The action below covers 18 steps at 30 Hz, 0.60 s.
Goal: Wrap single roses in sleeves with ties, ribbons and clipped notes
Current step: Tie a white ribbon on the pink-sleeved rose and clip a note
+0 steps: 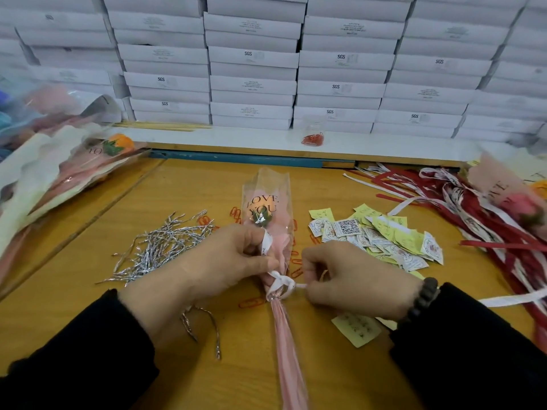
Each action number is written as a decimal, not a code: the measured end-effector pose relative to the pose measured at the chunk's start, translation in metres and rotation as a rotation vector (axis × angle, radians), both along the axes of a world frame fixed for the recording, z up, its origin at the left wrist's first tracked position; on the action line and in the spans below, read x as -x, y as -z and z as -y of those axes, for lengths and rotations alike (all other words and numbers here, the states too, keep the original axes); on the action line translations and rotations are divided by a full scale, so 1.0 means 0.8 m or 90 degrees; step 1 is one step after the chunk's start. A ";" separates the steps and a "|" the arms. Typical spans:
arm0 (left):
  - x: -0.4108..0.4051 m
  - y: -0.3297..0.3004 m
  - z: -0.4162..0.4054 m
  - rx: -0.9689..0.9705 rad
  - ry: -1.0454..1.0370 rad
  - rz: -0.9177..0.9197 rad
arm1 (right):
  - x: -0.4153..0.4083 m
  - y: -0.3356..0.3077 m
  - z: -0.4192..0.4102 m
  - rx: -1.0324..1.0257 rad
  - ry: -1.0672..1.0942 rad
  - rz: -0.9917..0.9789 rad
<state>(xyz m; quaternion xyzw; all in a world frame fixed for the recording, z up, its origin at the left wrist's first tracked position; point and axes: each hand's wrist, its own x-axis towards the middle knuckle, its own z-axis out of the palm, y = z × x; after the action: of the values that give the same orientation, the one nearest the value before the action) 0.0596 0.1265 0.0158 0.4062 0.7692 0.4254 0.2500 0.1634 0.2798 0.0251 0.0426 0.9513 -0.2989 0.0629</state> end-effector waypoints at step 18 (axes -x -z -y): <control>0.009 -0.015 0.013 0.150 0.050 -0.152 | -0.007 -0.013 -0.018 -0.039 0.033 0.174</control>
<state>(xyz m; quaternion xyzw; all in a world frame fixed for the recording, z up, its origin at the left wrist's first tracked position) 0.0524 0.1160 0.0281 0.4512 0.8217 0.2708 0.2191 0.1690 0.2943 0.0355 0.1096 0.9411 -0.2623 0.1829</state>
